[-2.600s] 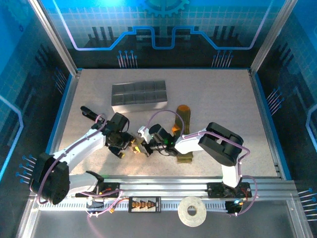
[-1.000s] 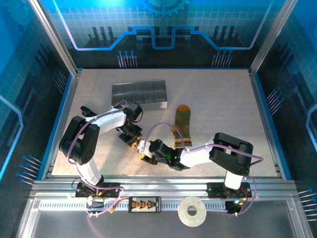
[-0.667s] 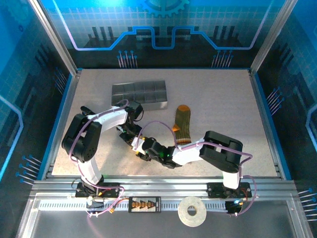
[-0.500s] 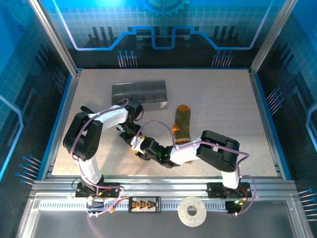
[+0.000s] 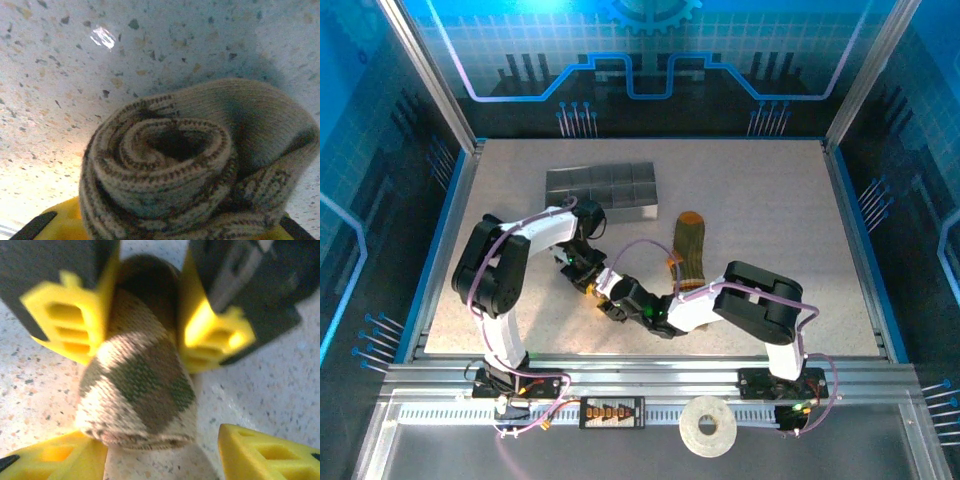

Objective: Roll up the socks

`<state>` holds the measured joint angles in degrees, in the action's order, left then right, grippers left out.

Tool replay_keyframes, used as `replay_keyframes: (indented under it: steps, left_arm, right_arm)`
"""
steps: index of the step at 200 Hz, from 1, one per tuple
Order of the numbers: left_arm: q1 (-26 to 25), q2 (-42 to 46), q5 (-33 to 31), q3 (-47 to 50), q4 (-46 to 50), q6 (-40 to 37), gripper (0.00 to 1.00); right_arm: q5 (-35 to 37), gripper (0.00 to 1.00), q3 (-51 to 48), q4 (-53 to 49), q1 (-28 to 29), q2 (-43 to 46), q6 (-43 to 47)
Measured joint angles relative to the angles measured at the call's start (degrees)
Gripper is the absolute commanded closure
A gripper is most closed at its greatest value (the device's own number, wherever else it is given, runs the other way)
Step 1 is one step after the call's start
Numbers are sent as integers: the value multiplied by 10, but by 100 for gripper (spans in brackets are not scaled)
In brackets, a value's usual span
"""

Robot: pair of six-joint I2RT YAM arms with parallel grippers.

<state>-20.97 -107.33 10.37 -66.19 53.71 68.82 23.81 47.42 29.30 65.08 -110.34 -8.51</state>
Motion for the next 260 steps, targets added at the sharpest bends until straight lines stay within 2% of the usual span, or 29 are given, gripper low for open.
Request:
replay_keyframes:
  steps: [42, 58, 135, 159, 164, 166, 185, 217, 260]
  left_arm:
    - [5, -2, 9, 0, 1, -2, 77]
    - [7, -2, 13, 3, -2, -2, 77]
    - [9, -2, 15, 3, -3, -2, 78]
    - [9, -2, 15, 3, -2, -2, 78]
    - [9, -2, 15, 3, -2, -2, 78]
    - [9, -2, 16, 3, -2, -2, 78]
    - [9, -2, 15, 3, -2, -2, 78]
    - [9, -2, 16, 3, -3, -2, 78]
    - [10, -2, 15, 3, -3, -13, 78]
  right_arm:
    - [-77, 36, -18, 24, -29, 6, -115]
    - [-86, 34, -21, 30, -30, 7, -144]
    - [-103, 30, -30, 58, -34, 6, -177]
    - [-139, 12, -54, 107, -40, 9, -185]
    - [-147, 1, -57, 115, -40, 11, -189]
    - [-151, 0, -59, 117, -40, 12, -191]
    - [-187, 0, -62, 131, -47, 17, -215]
    - [-224, 12, -38, 123, -60, 9, -275]
    - [-240, 26, 3, 108, -60, -17, -338]
